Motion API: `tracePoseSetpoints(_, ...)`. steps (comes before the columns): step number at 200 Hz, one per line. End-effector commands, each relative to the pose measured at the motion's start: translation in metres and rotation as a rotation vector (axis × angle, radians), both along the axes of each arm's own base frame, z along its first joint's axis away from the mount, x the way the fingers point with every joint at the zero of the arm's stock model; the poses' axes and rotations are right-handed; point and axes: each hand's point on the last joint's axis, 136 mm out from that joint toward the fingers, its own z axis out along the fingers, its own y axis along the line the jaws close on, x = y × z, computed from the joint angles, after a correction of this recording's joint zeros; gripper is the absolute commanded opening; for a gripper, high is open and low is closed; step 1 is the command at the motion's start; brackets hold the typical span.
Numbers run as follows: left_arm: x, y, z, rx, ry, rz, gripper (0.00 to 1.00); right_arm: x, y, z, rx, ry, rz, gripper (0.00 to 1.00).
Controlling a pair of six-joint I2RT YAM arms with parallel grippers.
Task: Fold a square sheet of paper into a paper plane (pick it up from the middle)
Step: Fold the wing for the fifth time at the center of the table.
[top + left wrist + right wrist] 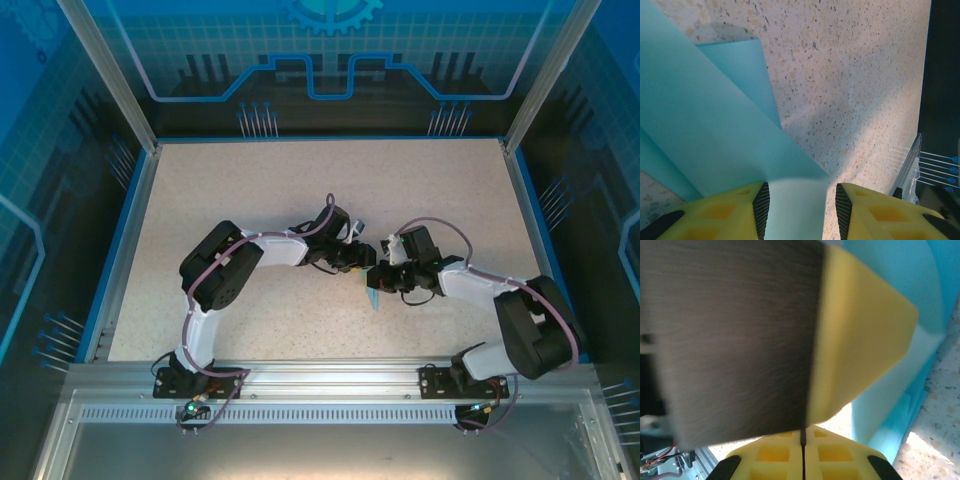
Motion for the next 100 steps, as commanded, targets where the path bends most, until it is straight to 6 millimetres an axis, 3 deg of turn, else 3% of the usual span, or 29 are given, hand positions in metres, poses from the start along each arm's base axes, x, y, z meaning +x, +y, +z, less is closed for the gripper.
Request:
tracePoseSetpoints(1,0.004,-0.004,0.003,-0.007,-0.012,-0.012,0.44,0.005,0.005,-0.008,0.0,0.01,-0.004,0.06)
tracePoseSetpoints(20,0.004,-0.005,0.004,-0.01,-0.014,-0.012,0.44,0.004,-0.008,-0.026,-0.075,0.044,-0.028,0.05)
tracePoseSetpoints(54,0.005,-0.005,0.013,-0.015,-0.032,-0.02,0.45,-0.015,-0.032,-0.052,-0.153,0.126,-0.047,0.05)
tracePoseSetpoints(100,0.018,-0.002,0.019,-0.008,-0.06,-0.022,0.45,-0.025,-0.034,-0.067,-0.163,0.197,-0.039,0.05)
